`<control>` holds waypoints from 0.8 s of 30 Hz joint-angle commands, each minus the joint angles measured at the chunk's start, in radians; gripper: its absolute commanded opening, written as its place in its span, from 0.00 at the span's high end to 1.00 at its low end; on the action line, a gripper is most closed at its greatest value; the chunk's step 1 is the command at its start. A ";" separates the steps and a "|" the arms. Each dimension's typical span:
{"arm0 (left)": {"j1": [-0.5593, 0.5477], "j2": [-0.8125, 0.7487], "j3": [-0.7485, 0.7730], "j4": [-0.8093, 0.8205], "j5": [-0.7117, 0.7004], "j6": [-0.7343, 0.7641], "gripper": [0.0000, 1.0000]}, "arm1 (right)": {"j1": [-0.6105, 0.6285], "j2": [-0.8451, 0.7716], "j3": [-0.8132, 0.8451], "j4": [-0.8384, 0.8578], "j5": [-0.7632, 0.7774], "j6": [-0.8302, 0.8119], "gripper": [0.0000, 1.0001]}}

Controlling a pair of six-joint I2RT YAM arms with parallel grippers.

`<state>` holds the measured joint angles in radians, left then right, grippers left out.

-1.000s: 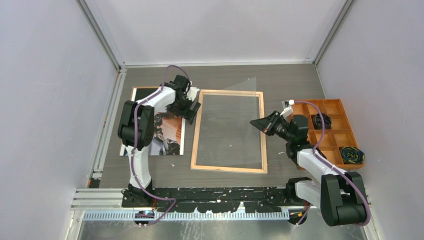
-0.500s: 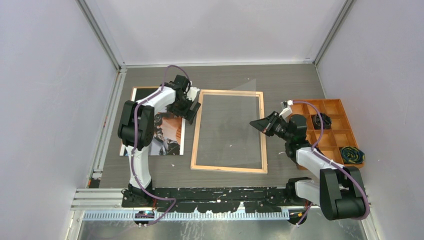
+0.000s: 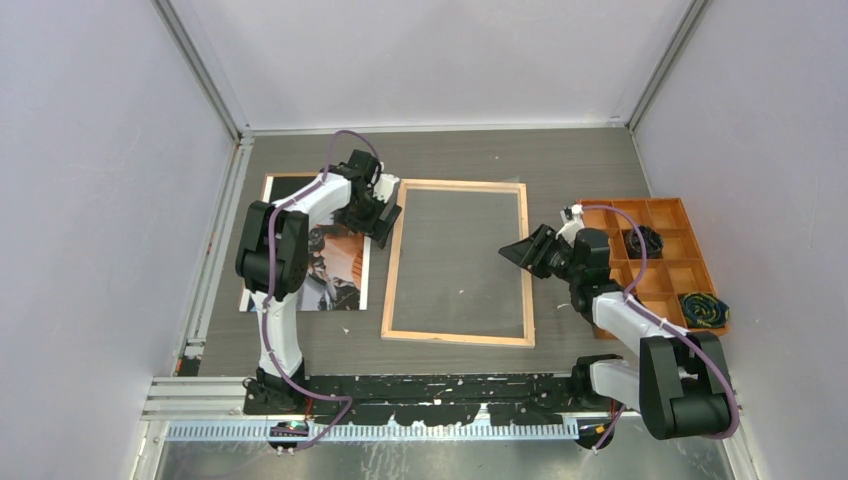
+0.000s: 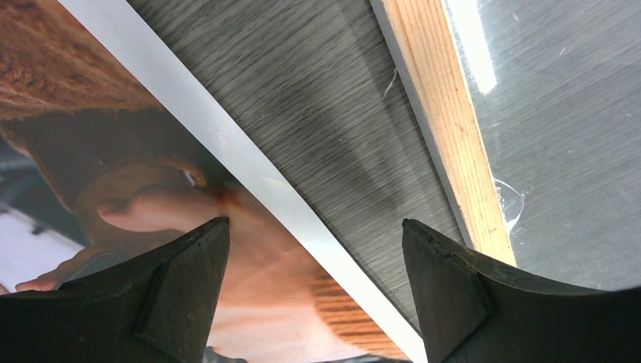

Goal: Put the photo into the frame
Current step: Place the photo frame item in the photo frame.

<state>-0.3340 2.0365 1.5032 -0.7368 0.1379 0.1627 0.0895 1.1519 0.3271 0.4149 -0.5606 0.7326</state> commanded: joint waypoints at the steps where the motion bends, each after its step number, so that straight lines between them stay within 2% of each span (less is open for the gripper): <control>1: -0.011 0.061 -0.026 0.019 0.064 0.000 0.14 | 0.004 -0.008 0.070 -0.068 0.044 -0.061 0.42; 11: -0.011 0.065 -0.028 0.019 0.065 0.000 0.14 | 0.048 -0.028 0.154 -0.366 0.264 -0.182 0.20; 24: -0.011 0.067 -0.028 0.020 0.064 -0.002 0.14 | 0.067 0.050 0.179 -0.360 0.260 -0.182 0.18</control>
<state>-0.3340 2.0373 1.5032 -0.7361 0.1379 0.1635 0.1493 1.1824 0.4725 0.0273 -0.3073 0.5587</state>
